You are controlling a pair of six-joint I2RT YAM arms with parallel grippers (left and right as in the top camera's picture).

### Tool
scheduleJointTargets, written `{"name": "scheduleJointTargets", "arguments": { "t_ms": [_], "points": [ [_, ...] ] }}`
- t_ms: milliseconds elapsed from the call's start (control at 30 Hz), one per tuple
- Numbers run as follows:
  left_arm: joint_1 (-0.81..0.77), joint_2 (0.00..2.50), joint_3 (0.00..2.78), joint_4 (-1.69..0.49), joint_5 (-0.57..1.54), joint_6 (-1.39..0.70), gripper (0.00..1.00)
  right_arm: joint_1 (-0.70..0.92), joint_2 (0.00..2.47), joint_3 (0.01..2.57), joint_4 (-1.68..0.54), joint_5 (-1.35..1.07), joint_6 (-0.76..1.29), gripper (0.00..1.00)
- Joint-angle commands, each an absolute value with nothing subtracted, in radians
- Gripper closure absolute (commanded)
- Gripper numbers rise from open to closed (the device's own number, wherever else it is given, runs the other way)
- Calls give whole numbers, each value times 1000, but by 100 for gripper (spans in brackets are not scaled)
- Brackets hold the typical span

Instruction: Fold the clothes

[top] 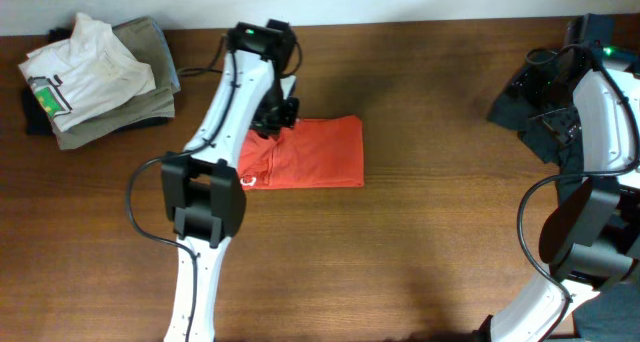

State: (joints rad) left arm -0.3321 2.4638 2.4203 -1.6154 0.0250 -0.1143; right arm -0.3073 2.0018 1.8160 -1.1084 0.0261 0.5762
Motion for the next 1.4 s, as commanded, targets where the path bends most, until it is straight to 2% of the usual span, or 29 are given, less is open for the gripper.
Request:
{"name": "scheduleJointTargets", "arguments": {
  "t_ms": [0,267,600,1133,1233,1267,1367],
  "points": [
    [-383,2467,2440,-1614,22,-142,99,-309,1999,1822,-1111,39,585,1],
    [-413,2452,2455,-1622,-49,-172,99,-309,1999,1822,-1111,39,585,1],
    [-445,2395,2609,-1683,-50,-171,99,-309,1999,1822,-1111,38,585,1],
    [-612,2439,2599,-1554,-76,-171,99,-309,1999,1822,-1111,38,585,1],
    [-619,2473,2599,-1553,-75,-171,95,-309,1999,1822,-1111,38,585,1],
    [-622,2491,2599,-1555,-67,-171,90,-309,1999,1822,-1111,38,585,1],
    [-633,2521,2599,-1552,-17,-171,90,-309,1999,1822,-1111,38,585,1]
  ]
}}
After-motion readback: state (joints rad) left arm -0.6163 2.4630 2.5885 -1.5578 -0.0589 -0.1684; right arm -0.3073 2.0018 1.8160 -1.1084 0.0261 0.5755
